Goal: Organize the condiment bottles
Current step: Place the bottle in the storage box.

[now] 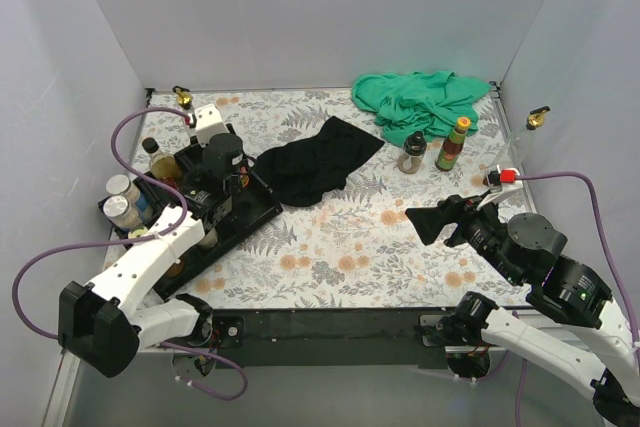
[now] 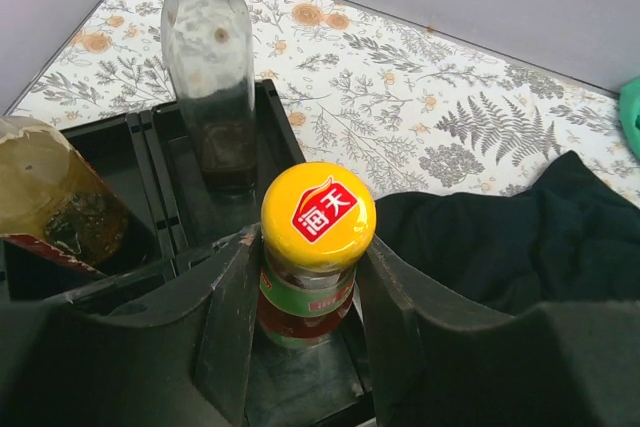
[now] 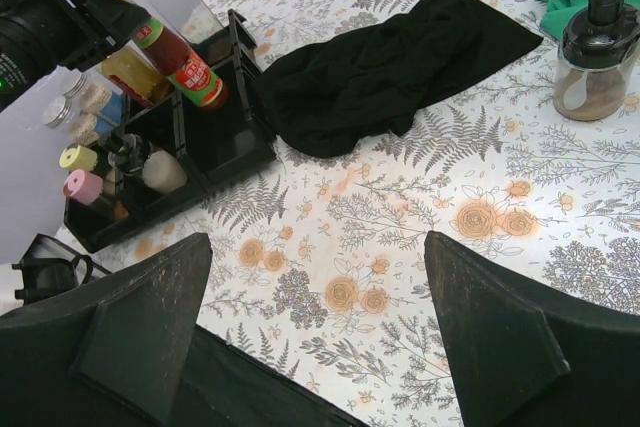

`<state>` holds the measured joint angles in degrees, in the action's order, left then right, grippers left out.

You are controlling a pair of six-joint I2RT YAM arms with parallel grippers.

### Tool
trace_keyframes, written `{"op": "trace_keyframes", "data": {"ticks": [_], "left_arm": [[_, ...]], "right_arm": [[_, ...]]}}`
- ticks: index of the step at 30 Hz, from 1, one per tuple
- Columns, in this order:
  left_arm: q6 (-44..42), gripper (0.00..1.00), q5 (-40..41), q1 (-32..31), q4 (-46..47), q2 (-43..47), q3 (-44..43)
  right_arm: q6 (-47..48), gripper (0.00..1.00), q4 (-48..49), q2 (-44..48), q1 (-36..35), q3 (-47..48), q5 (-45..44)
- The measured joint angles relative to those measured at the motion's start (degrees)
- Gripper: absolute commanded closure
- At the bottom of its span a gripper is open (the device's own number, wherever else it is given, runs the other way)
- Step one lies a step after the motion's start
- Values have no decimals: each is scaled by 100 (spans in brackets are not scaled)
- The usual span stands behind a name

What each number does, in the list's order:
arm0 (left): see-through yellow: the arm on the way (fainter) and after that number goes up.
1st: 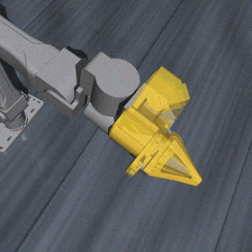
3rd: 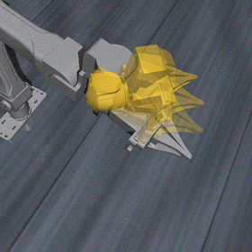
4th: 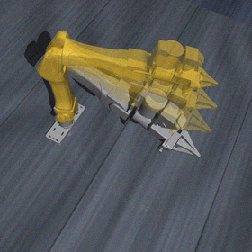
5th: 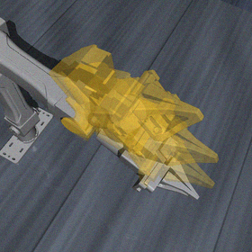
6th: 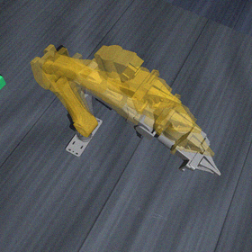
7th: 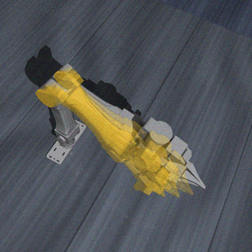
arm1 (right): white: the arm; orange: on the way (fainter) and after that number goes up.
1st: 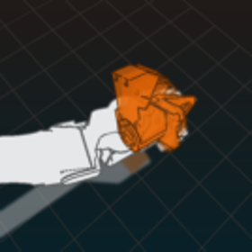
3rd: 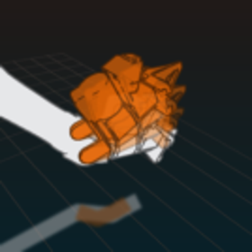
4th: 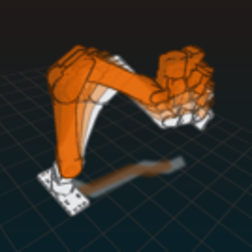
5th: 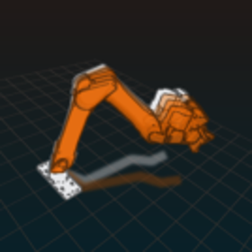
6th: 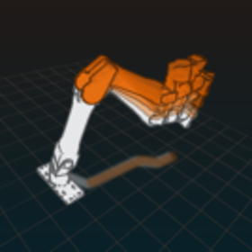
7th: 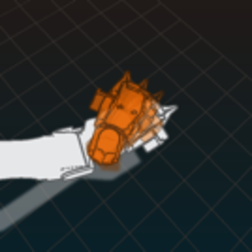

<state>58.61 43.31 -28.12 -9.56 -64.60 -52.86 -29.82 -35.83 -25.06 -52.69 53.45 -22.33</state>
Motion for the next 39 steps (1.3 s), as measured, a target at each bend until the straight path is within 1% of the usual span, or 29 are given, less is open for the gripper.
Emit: {"op": "trace_keyframes", "data": {"ticks": [3, 11, 17, 23, 26, 27, 29, 30, 33, 34, 36, 37, 39], "left_arm": [[-37, 100, -39, 109, 208, -17, 208], [-205, 100, -249, 439, 1235, -11, 1113], [-225, 100, -376, 533, 1700, -177, 1303], [-168, 100, -439, 551, 1943, -354, 1384], [-138, 85, -461, 551, 1952, -358, 1506], [-131, 72, -466, 551, 1987, -358, 1534], [-92, 55, -505, 553, 1993, -361, 1534], [-76, 42, -522, 553, 1989, -361, 1534], [-24, 29, -614, 557, 1985, -361, 1513], [0, 22, -632, 555, 1978, -361, 1473], [42, 15, -675, 557, 1893, -363, 1329], [52, 7, -684, 557, 1836, -363, 1252], [85, 2, -715, 557, 1633, -363, 1010]], "right_arm": [[0, 5, 0, -2, 0, 0, 0], [2, 4, 79, -2, 0, -125, 42], [31, 2, 98, -4, 0, -162, 68], [94, 1, 136, -4, 0, -162, 92], [129, 1, 136, -4, 0, -162, 107], [133, 1, 136, -4, 0, -162, 107], [138, 1, 136, -4, 0, -162, 107], [140, 1, 136, -4, 0, -162, 107], [136, 1, 136, -4, 0, -162, 105], [131, 1, 138, -4, 0, -168, 105], [116, 1, 133, -4, 0, -181, 101], [96, 1, 129, -7, 0, -181, 90], [44, 1, 127, -4, 0, -181, 42]]}}
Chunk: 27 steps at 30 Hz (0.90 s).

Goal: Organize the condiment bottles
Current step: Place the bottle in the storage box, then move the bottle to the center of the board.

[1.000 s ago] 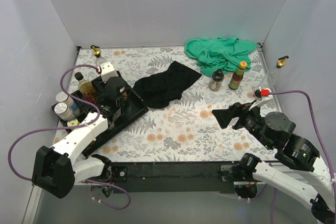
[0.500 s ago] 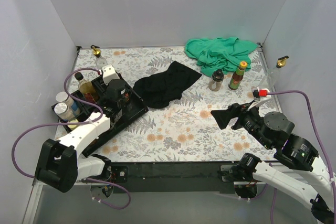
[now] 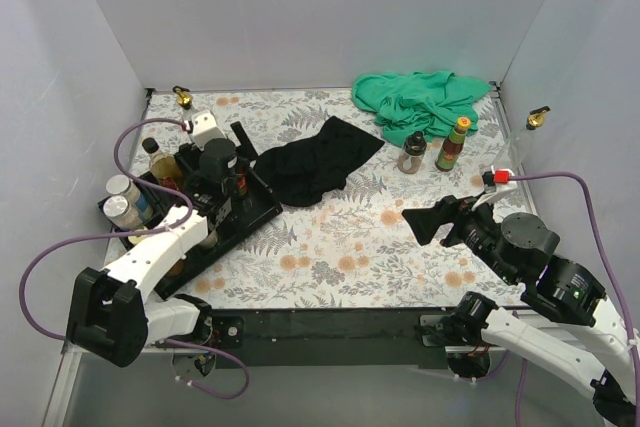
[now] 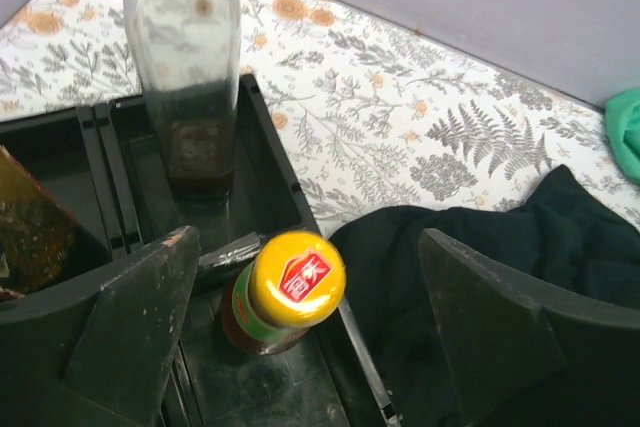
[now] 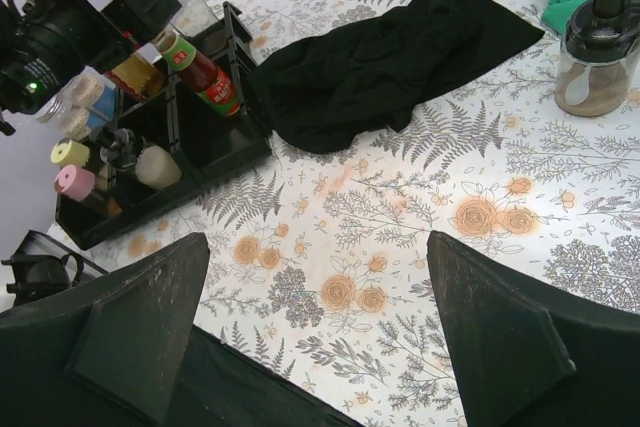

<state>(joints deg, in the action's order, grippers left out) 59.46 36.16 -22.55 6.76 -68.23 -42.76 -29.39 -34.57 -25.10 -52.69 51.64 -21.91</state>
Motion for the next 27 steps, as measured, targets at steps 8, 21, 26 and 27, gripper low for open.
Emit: {"op": "trace_keyframes", "data": {"ticks": [8, 21, 26, 27], "left_arm": [[61, 2, -546, 0, -914, 131, -975], [284, 2, -2839, 0, -2227, 343, -2586], [522, 2, -4024, -13, -2444, 149, -2863], [568, 2, -4194, -48, -2472, 83, -2905]], "right_arm": [[-223, 1, -280, -61, 0, 0, -297], [-474, 5, -533, -588, 0, 11, -549], [-415, 5, -789, -1158, 0, 181, -975], [-358, 5, -826, -1298, 0, 245, -1104]]}}
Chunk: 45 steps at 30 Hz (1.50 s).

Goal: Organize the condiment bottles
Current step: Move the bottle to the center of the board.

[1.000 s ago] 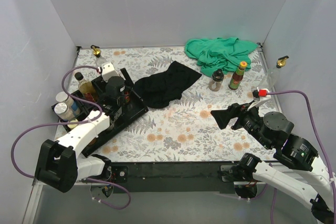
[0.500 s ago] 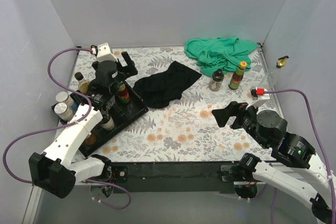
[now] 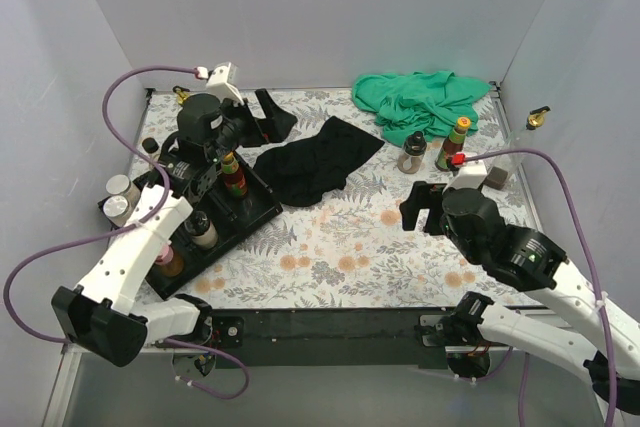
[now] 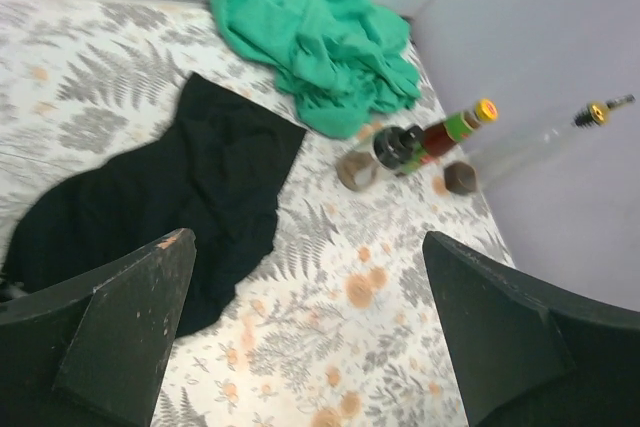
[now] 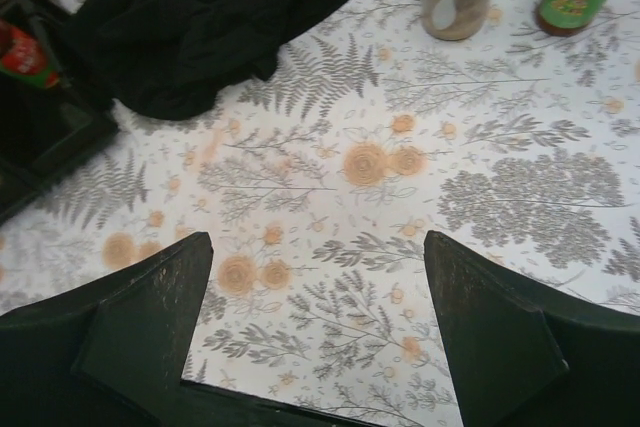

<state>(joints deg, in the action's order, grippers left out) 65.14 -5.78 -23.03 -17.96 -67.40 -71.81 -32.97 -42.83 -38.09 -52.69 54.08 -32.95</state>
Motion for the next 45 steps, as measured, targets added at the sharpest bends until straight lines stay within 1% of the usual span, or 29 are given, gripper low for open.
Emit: {"op": "trace_keyframes", "data": {"ticks": [3, 6, 9, 11, 13, 15, 17, 20, 23, 25, 28, 30, 36, 41, 45], "left_arm": [[129, 2, -326, -291, -22, -197, -22], [153, 2, -435, -1049, -63, -450, -24], [157, 2, -461, -1714, -109, -623, 55], [164, 2, -457, -1880, -109, -549, 256], [164, 2, -417, -1873, -90, -407, 426], [157, 2, -387, -1847, -83, -208, 562], [151, 2, -391, -1818, -76, -44, 603], [133, 2, -468, -1818, 24, 111, 621], [114, 2, -597, -1818, 44, 208, 654], [81, 2, -649, -1818, 50, 225, 654], [-9, 2, -671, -1818, 74, 238, 667], [-96, 2, -723, -1818, 181, 251, 730], [-516, 2, -1021, -1818, 472, 286, 1191], [-1064, 2, -1373, -1818, 498, 289, 1335], [-1386, 2, -1530, -1818, 791, 407, 1530]], "right_arm": [[181, 6, -175, -483, 61, 280, -352], [382, 7, -291, -957, 396, 682, -520], [662, 7, -313, -1235, 1054, 955, -470], [938, 7, -315, -1353, 1838, 1082, -227], [1119, 6, -310, -1416, 2509, 1106, 44], [1274, 1, -317, -1480, 3145, 1106, 433], [1366, 1, -323, -1574, 3689, 1113, 704], [1488, 1, -339, -1849, 4358, 1250, 938], [1534, 2, -297, -2299, 4933, 1596, 866], [1565, 2, -144, -2524, 5243, 1757, 826], [1665, 3, -33, -2828, 5770, 2118, 992], [1775, 4, 221, -2981, 6116, 2345, 1064], [2028, 5, 787, -3191, 6723, 2455, 1510], [2310, 5, 1176, -3239, 6795, 2280, 1690], [2608, 4, 1526, -2909, 6857, 1808, 1827]]}}
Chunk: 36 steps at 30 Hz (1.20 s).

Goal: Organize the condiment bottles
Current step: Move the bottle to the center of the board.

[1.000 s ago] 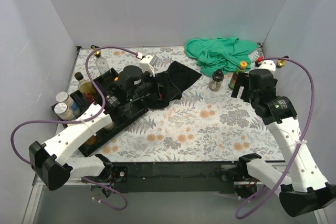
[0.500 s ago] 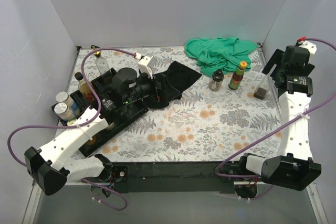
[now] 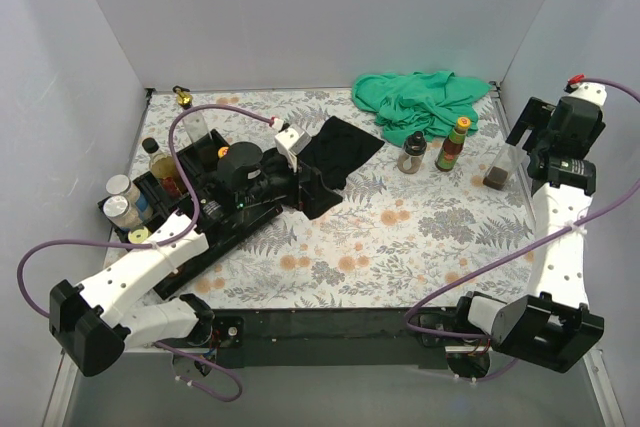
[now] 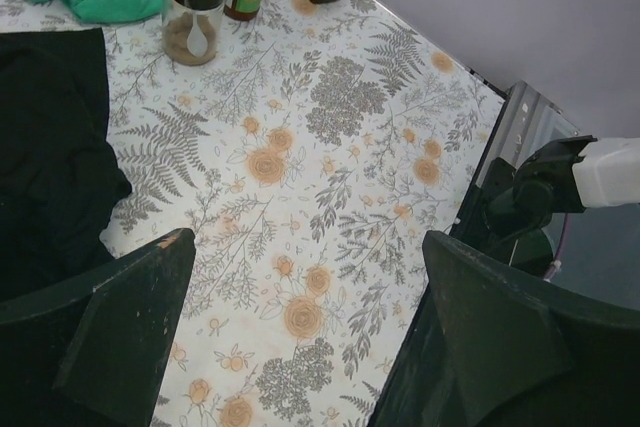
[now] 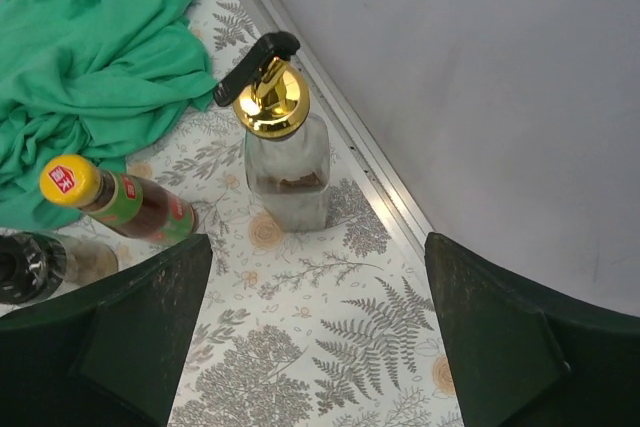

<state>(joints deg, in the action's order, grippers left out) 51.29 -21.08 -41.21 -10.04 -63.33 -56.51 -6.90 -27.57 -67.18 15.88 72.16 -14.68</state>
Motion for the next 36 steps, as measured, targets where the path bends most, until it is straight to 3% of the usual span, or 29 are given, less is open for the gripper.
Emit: {"op": "trace_keyframes", "data": {"ticks": [8, 14, 25, 36], "left_arm": [[-114, 2, -94, 0, 695, 2, 352], [-85, 2, -13, 0, 772, 129, 817], [-44, 2, 238, 0, 1152, 732, 903], [-120, 2, 435, 0, 1113, 903, 929]], "right_arm": [[472, 2, 332, 155, 225, -267, 455], [568, 2, 96, -474, 442, 280, 946], [876, 5, 85, -874, 450, 332, 1228], [1034, 5, 1364, -732, 452, -846, 1676]]}}
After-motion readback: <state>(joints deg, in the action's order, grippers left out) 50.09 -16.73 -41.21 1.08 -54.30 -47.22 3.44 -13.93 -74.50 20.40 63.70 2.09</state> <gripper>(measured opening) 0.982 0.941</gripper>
